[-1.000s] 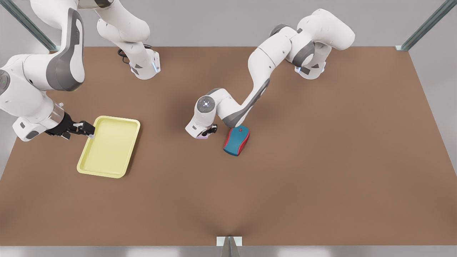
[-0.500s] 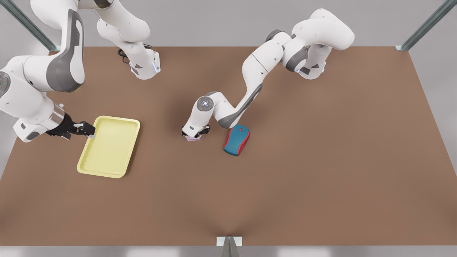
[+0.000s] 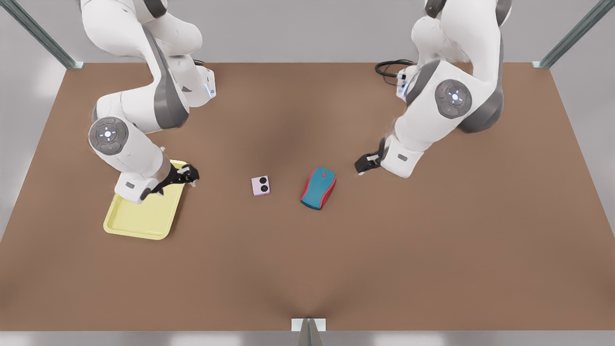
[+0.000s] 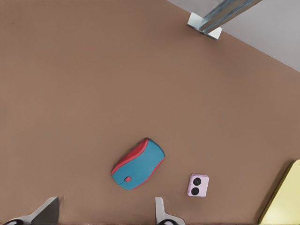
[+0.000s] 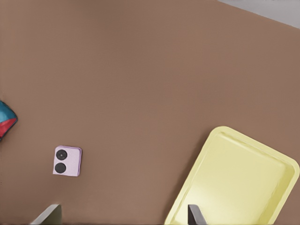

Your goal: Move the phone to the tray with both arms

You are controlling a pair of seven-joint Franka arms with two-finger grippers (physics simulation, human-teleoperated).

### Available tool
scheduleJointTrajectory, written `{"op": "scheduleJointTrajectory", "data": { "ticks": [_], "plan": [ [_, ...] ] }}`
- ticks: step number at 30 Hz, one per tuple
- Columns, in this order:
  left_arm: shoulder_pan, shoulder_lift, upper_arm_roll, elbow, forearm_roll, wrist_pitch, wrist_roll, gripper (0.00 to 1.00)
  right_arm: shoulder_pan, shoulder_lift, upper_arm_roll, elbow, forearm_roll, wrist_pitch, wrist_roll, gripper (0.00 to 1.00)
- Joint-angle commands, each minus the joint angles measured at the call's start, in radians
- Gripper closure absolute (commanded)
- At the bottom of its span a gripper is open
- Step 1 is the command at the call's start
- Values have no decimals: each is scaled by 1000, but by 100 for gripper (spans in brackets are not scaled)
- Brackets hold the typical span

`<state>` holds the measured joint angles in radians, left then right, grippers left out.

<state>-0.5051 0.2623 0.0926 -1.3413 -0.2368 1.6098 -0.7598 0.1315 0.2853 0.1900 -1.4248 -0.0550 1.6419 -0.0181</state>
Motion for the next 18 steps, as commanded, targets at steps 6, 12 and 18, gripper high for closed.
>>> {"op": "scheduleJointTrajectory", "data": {
  "ticks": [6,12,18],
  "plan": [
    [0,-97,-2,-182,24,-18,847,0,108,158,63,-55,17,136,540,0],
    [-6,-94,-4,-176,19,-10,847,0,230,216,66,-149,15,303,799,0],
    [-10,-74,-5,-170,16,19,847,0,224,233,63,-282,18,446,871,0]
  ]
}}
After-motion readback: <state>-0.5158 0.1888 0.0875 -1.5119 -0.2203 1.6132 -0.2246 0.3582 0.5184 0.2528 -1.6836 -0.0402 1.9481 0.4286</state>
